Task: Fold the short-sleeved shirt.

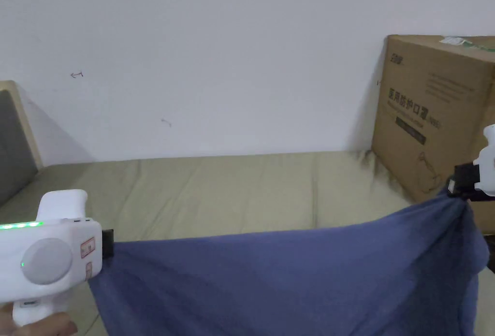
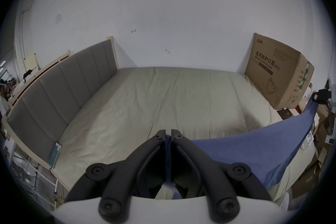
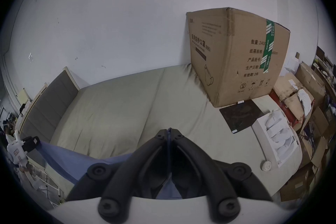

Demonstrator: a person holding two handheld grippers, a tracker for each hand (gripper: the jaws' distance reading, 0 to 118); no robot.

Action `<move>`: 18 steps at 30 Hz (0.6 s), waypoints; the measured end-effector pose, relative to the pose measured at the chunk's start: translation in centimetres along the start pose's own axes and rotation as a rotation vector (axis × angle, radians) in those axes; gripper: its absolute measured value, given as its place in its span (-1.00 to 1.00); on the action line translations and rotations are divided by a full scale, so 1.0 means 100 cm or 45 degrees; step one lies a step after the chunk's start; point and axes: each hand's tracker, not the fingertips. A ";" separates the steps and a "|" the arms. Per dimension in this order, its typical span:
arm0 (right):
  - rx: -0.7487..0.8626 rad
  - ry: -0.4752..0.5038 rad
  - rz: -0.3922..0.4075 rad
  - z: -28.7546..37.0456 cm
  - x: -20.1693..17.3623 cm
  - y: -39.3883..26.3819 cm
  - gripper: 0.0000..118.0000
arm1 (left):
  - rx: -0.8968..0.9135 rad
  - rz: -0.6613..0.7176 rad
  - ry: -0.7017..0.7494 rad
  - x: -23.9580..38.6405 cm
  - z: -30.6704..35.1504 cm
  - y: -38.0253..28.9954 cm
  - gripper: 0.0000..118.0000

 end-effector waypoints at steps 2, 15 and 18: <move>0.015 0.004 -0.010 0.006 0.002 0.003 -0.99 | 0.017 0.010 0.010 0.002 0.003 0.012 -0.94; 0.149 -0.068 -0.010 -0.010 -0.054 0.137 -0.99 | 0.116 0.019 0.080 0.013 -0.038 0.159 -0.94; 0.177 -0.093 -0.007 -0.020 -0.069 0.178 -0.99 | 0.131 0.009 0.092 0.015 -0.053 0.197 -0.94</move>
